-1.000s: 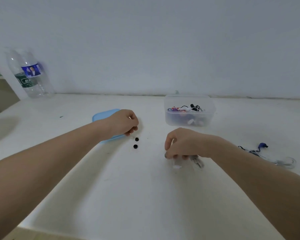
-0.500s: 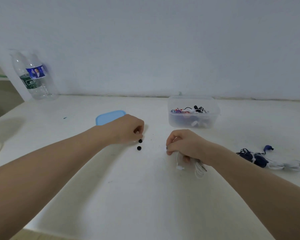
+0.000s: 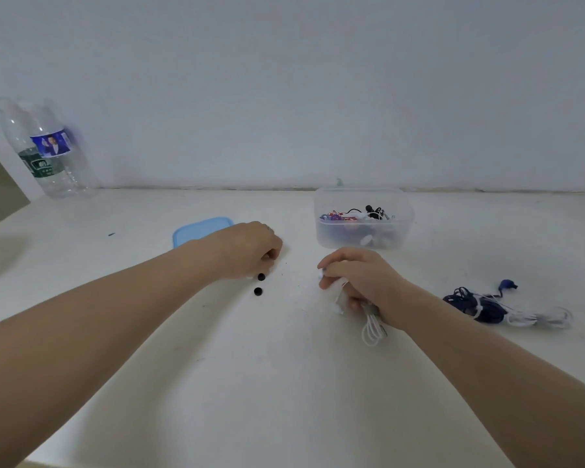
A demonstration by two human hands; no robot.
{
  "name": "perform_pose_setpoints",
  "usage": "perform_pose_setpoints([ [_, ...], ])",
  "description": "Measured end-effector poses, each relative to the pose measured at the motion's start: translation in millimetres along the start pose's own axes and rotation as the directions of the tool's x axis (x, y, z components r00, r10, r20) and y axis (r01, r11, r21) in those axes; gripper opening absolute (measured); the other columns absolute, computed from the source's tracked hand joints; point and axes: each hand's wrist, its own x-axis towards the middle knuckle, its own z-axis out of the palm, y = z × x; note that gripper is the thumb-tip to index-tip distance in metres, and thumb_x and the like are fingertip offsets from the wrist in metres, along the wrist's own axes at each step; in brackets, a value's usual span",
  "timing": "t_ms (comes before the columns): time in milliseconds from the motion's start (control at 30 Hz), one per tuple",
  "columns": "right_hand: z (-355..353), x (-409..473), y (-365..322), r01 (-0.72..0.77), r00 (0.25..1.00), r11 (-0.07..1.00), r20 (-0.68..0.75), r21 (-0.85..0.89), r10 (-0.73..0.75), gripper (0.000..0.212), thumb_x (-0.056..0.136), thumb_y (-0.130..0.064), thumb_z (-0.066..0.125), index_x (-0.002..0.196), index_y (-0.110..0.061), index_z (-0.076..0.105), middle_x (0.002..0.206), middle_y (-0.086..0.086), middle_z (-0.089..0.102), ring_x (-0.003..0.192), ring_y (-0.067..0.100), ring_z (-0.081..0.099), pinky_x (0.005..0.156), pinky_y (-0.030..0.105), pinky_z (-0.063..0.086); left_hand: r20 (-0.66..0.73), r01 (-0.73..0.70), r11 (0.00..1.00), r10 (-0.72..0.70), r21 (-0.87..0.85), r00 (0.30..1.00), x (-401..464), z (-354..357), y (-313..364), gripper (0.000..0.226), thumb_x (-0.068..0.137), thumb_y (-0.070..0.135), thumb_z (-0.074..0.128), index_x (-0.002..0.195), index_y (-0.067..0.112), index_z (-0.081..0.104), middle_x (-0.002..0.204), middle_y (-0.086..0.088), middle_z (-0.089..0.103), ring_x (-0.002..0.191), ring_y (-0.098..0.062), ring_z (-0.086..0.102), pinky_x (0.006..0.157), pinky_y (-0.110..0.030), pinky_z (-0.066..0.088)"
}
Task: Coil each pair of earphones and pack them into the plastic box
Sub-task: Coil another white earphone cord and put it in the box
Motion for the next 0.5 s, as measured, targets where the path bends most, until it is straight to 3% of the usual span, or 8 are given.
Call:
perform_pose_setpoints([
  [167, -19, 0, 3, 0.083, 0.98, 0.967, -0.195, 0.242, -0.035, 0.007, 0.089, -0.007, 0.064, 0.094, -0.009, 0.068, 0.073, 0.008, 0.071, 0.04, 0.013, 0.029, 0.039, 0.023, 0.033, -0.213, -0.219, 0.951, 0.172, -0.22, 0.962, 7, 0, 46, 0.008, 0.093, 0.018, 0.063, 0.096, 0.014, 0.068, 0.088, 0.001, 0.06, 0.081, -0.015, 0.054, 0.076, -0.028, 0.044],
  [267, -32, 0, 12, 0.139, 0.951, 0.966, -0.3, 0.216, -0.069, 0.008, 0.088, -0.009, 0.064, 0.096, -0.009, 0.068, 0.078, 0.009, 0.074, 0.038, 0.013, 0.034, 0.042, 0.025, 0.035, -0.268, -0.279, 0.917, 0.203, -0.286, 0.942, 15, 17, 74, 0.007, 0.091, 0.02, 0.064, 0.095, 0.019, 0.069, 0.088, 0.004, 0.061, 0.077, -0.01, 0.054, 0.072, -0.024, 0.043],
  [500, -38, 0, 33, 0.269, 0.902, 0.96, -0.371, 0.077, -0.223, 0.005, 0.089, -0.009, 0.065, 0.093, -0.011, 0.067, 0.075, 0.005, 0.075, 0.038, 0.016, 0.04, 0.042, 0.024, 0.036, -0.411, -0.245, 0.782, -0.015, -0.573, 0.912, 29, 51, 90, 0.009, 0.086, 0.019, 0.074, 0.089, 0.027, 0.072, 0.077, 0.011, 0.061, 0.07, -0.006, 0.055, 0.066, -0.015, 0.04],
])
